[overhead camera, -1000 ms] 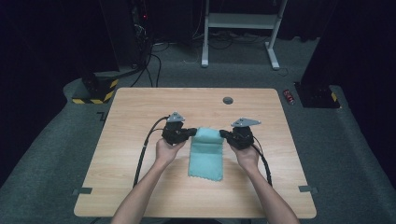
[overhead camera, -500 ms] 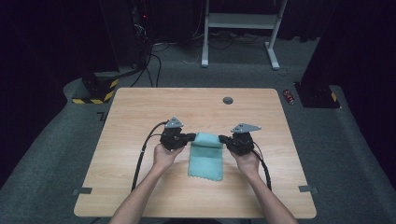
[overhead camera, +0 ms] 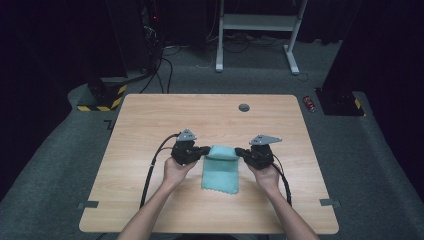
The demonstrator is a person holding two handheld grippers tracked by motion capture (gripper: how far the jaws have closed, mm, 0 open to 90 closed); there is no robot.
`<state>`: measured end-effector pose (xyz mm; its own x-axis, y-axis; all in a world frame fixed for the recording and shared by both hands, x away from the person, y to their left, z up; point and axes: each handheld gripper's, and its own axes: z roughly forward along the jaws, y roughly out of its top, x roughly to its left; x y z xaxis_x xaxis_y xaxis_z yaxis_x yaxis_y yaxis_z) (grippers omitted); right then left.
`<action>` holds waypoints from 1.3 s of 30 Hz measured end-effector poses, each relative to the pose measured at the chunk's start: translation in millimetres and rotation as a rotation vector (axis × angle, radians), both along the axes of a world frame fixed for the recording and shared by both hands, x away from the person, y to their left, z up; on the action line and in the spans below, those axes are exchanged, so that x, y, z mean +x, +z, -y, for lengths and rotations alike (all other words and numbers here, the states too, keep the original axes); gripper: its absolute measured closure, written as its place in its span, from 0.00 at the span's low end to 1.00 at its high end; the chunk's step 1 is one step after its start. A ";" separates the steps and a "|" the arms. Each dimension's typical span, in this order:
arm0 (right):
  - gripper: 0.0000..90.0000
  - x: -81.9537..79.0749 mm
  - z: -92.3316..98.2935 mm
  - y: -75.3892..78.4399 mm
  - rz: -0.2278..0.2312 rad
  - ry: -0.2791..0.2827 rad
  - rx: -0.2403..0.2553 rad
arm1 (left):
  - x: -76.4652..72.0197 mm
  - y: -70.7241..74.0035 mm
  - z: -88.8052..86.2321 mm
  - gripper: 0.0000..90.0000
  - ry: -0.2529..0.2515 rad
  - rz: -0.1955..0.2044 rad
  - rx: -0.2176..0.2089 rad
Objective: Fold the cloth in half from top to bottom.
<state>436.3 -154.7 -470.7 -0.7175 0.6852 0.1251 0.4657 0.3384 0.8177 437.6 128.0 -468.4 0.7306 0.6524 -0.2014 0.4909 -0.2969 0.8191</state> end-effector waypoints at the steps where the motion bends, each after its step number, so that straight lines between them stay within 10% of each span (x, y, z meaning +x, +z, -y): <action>1: 1.00 -0.5 0.1 0.0 0.000 -0.001 0.001 | -0.4 -0.5 0.0 0.98 -0.004 0.003 0.006; 39: 1.00 -26.9 -0.1 -7.7 -0.010 0.065 0.010 | -28.7 -15.1 -6.5 0.99 -0.017 -0.003 -0.005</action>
<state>409.4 -154.5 -478.4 -0.7589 0.6362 0.1393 0.4514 0.3596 0.8166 408.9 134.6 -483.5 0.7408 0.6390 -0.2070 0.4887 -0.3013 0.8188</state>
